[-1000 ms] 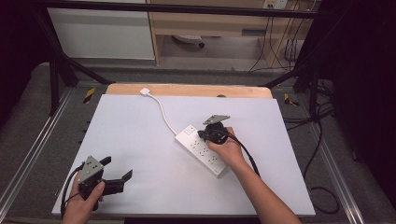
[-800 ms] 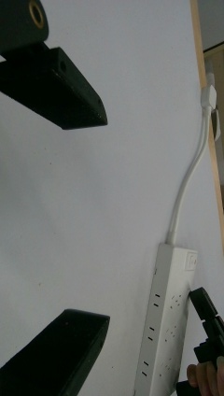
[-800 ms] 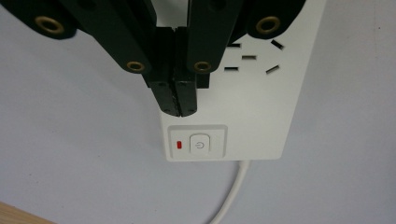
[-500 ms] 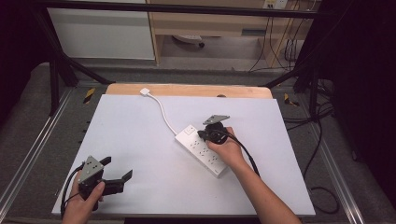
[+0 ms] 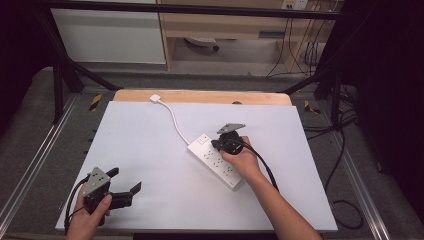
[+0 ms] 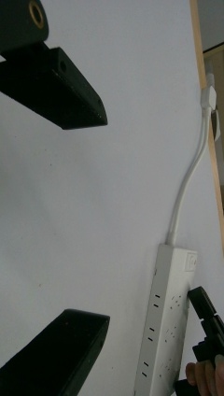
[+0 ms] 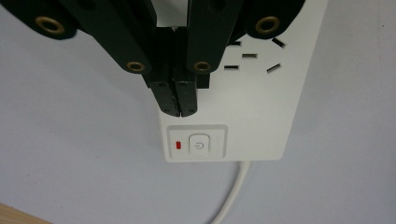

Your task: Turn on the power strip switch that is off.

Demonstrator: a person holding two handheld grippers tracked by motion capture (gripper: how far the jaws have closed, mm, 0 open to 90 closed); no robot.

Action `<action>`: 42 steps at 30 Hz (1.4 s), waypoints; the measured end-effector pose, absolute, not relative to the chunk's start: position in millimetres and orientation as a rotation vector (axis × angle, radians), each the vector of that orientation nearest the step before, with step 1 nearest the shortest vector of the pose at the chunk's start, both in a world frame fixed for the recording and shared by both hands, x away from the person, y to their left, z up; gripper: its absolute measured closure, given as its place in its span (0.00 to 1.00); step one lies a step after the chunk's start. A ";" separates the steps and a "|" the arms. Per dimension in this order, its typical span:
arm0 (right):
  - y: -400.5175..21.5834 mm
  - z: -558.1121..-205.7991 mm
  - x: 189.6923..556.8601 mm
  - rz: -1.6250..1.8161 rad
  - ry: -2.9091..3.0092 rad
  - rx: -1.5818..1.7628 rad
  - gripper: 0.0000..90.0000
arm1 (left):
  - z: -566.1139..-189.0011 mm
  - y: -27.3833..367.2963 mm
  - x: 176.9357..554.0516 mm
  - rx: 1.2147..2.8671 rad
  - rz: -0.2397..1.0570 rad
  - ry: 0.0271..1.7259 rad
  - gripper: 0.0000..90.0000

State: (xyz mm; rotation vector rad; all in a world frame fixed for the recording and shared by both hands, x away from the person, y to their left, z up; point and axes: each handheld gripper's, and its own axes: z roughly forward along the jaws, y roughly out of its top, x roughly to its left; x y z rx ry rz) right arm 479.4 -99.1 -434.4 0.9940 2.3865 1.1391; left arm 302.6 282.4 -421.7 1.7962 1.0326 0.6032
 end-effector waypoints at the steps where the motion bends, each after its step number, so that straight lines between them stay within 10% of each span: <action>1: -98.9 -434.4 479.5 1.138 2.385 0.991 1.00 | -421.6 282.4 302.6 1.797 0.603 1.032 0.06; 26: -102.4 -423.5 473.5 1.206 2.344 0.964 0.95 | -421.7 283.8 302.4 1.797 0.603 1.040 0.06; 42: -108.6 -398.8 462.6 1.337 2.281 1.031 0.43 | -421.9 283.8 302.5 1.805 0.602 1.039 0.06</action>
